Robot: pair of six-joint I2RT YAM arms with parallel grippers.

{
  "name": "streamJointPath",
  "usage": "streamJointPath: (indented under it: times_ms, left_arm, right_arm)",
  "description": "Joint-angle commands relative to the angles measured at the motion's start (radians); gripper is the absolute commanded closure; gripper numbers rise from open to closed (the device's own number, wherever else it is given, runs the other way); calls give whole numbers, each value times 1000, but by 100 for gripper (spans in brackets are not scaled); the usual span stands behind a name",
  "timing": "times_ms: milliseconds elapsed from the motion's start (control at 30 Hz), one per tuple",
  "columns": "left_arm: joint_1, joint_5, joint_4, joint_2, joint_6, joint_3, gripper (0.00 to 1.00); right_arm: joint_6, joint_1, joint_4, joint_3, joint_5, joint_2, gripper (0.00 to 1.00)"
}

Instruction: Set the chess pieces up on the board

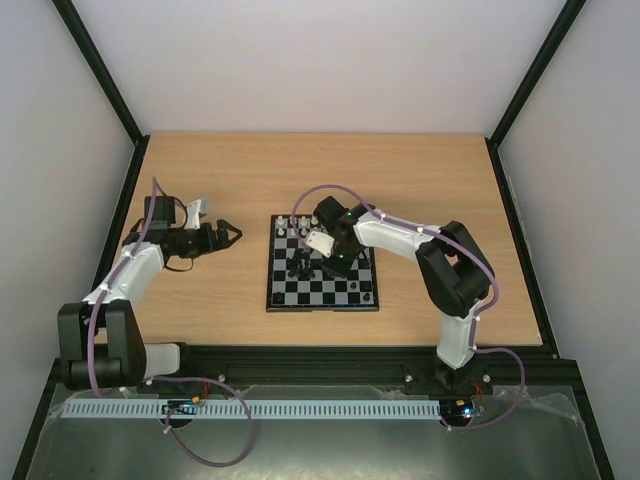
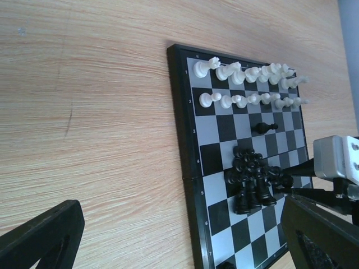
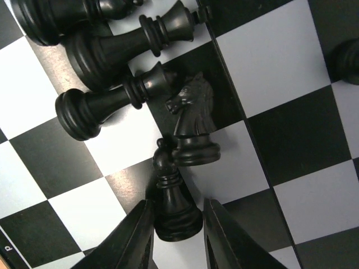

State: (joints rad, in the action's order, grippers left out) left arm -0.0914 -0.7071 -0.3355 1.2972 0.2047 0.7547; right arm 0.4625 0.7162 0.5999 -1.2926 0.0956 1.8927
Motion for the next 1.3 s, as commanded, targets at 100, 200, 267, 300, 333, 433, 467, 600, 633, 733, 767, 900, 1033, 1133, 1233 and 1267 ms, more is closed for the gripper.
streamJointPath:
  times_ms: [100, 200, 267, 300, 333, 433, 467, 600, 633, 733, 767, 900, 1033, 1133, 1233, 1267]
  left_arm:
    - [-8, -31, 6, 11, 42, 45, 1]
    - [-59, -219, 154, 52, 220, -1, 1]
    - [-57, -270, 191, 78, 244, 5, 1]
    - [-51, -286, 188, 92, 240, 14, 2]
    - [-41, -283, 174, 101, 227, 32, 4]
    - [30, -228, 22, 127, 41, 132, 13]
    - [60, -202, -27, 134, -28, 162, 16]
    - [149, -197, -98, 171, -157, 217, 28]
    - [164, -235, -79, 182, -147, 215, 32]
    - [191, -381, 9, 225, -67, 199, 38]
    - [204, -420, 36, 239, -40, 201, 40]
    - [264, -511, 61, 297, -29, 233, 42]
    - [311, -576, 120, 339, 34, 240, 45]
    - [346, -636, 179, 367, 99, 234, 48]
    - [370, -655, 205, 381, 123, 236, 53]
    - [375, -657, 208, 386, 126, 239, 54]
  right_arm:
    - [1, 11, 18, 33, -16, 7, 78]
    - [3, 10, 14, 37, -17, 11, 81]
    - [5, 11, 18, 37, -17, 13, 83]
    - [5, 12, 19, 38, -16, 8, 86]
    - [5, 12, 22, 38, -15, 0, 87]
    - [-8, 6, 38, 29, 3, -47, 89]
    - [-15, -2, 45, 23, 22, -65, 90]
    - [-61, -55, 85, -58, 158, -119, 91]
    - [-72, -73, 99, -83, 203, -125, 91]
    - [-87, -99, 114, -142, 305, -132, 91]
    - [-84, -99, 113, -154, 321, -135, 91]
    - [-93, -100, 96, -185, 374, -142, 90]
    - [-111, -100, 104, -217, 418, -131, 90]
    - [-116, -100, 109, -229, 428, -129, 90]
    - [-108, -100, 118, -233, 433, -131, 90]
    - [-106, -100, 120, -232, 435, -131, 90]
